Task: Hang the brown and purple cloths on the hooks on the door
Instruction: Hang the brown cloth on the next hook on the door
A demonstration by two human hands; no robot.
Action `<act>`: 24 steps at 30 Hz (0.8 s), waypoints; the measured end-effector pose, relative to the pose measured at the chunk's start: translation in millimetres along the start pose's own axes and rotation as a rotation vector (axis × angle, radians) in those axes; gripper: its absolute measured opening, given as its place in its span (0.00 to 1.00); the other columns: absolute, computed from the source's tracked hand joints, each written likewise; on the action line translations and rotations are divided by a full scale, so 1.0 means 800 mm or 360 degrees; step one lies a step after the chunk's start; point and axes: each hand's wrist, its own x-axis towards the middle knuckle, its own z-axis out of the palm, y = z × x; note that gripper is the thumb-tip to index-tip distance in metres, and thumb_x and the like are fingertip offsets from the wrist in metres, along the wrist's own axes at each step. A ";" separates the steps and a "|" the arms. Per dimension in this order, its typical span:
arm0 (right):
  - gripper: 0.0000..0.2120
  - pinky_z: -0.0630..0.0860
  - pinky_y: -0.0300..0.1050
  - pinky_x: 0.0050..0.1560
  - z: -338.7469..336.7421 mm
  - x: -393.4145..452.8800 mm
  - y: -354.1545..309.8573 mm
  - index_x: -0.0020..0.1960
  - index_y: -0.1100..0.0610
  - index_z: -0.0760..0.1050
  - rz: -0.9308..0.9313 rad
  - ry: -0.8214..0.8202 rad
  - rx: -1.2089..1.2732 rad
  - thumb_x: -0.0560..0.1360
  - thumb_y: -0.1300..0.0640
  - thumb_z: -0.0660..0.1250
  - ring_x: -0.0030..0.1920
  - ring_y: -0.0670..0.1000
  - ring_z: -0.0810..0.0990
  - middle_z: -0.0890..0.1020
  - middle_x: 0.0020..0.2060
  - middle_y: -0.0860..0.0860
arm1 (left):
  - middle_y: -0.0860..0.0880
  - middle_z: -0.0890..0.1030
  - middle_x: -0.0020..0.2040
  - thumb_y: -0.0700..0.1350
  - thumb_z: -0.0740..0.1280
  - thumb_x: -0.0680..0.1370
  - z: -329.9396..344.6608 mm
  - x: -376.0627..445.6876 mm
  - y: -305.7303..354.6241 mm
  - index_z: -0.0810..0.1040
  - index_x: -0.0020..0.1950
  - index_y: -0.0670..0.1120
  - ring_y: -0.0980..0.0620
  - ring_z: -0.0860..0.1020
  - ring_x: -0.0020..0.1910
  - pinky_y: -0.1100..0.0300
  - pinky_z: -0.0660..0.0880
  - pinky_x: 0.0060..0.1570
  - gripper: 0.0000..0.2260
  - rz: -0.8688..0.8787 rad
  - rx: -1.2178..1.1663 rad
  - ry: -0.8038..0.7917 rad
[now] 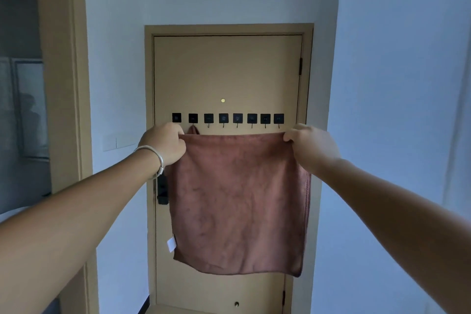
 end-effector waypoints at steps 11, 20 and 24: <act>0.21 0.74 0.45 0.41 0.197 0.145 0.049 0.57 0.52 0.77 -0.0183 0.0030 0.0167 0.72 0.71 0.59 0.50 0.55 0.77 0.78 0.53 0.50 | 0.44 0.80 0.40 0.34 0.60 0.70 0.153 0.152 -0.037 0.81 0.41 0.43 0.45 0.78 0.39 0.55 0.76 0.39 0.11 -0.0165 0.0132 -0.0081; 0.26 0.68 0.42 0.41 0.351 0.246 0.057 0.59 0.49 0.74 -0.0399 -0.0092 0.0284 0.69 0.73 0.58 0.55 0.51 0.71 0.75 0.58 0.46 | 0.51 0.79 0.43 0.35 0.57 0.73 0.254 0.262 -0.095 0.77 0.43 0.54 0.48 0.76 0.44 0.53 0.76 0.46 0.15 -0.0093 -0.0086 -0.0058; 0.26 0.69 0.42 0.41 0.424 0.291 0.037 0.60 0.48 0.75 -0.0393 -0.0101 0.0245 0.71 0.72 0.58 0.57 0.50 0.71 0.74 0.57 0.46 | 0.53 0.78 0.41 0.40 0.59 0.74 0.300 0.315 -0.134 0.76 0.41 0.52 0.50 0.76 0.43 0.54 0.75 0.44 0.09 -0.0035 -0.0092 -0.0061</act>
